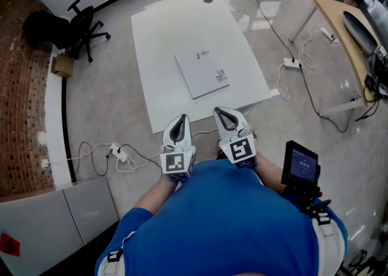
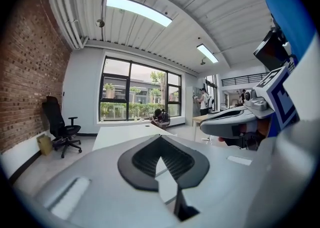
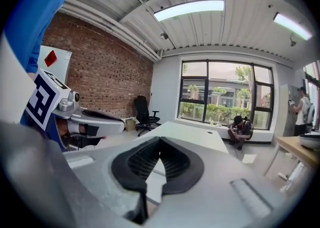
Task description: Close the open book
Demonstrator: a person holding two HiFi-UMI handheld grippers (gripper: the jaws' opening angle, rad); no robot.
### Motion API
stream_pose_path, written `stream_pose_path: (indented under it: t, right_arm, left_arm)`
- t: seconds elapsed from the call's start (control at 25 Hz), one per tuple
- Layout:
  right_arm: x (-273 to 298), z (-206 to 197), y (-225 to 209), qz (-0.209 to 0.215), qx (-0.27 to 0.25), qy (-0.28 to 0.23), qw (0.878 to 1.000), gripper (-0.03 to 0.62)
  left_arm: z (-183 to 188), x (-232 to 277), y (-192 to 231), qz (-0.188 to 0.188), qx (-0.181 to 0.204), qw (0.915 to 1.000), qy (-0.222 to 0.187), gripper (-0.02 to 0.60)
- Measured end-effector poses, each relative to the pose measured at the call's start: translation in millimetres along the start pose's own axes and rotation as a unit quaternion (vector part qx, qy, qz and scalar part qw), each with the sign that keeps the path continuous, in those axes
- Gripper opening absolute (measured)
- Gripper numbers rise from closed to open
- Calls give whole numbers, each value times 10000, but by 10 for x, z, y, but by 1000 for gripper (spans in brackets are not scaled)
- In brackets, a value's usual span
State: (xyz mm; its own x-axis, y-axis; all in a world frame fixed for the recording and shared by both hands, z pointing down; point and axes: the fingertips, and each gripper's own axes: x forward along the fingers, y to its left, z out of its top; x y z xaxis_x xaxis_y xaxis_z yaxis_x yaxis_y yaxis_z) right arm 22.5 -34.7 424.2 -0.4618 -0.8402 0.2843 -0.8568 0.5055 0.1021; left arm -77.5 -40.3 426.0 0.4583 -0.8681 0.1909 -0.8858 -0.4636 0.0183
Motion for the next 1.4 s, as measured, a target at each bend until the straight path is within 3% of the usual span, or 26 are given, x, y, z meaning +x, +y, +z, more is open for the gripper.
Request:
stream_pose_path:
  t: [0.24, 0.56, 0.84, 1.04, 1.4]
  right_arm:
    - [513, -69, -365, 415, -219, 82, 9989, 3]
    - [853, -262, -376, 1012, -618, 384, 9922, 3]
    - [1264, -545, -284, 1349, -986, 741, 9832, 3]
    - [1511, -782, -132, 1514, -1526, 1080, 9706, 3]
    - [1788, -1400, 151, 1947, -2283, 1815, 9365, 22]
  left_arm:
    - [-73, 531, 111, 377, -59, 9990, 224, 5]
    - [-254, 743, 304, 830, -100, 9953, 483, 5]
    - [-544, 917, 552, 856, -128, 9929, 817, 5]
    - [-828, 999, 658, 718, -186, 9911, 1104, 5]
    - [-1247, 1051, 722, 581, -420, 9855, 1540, 5]
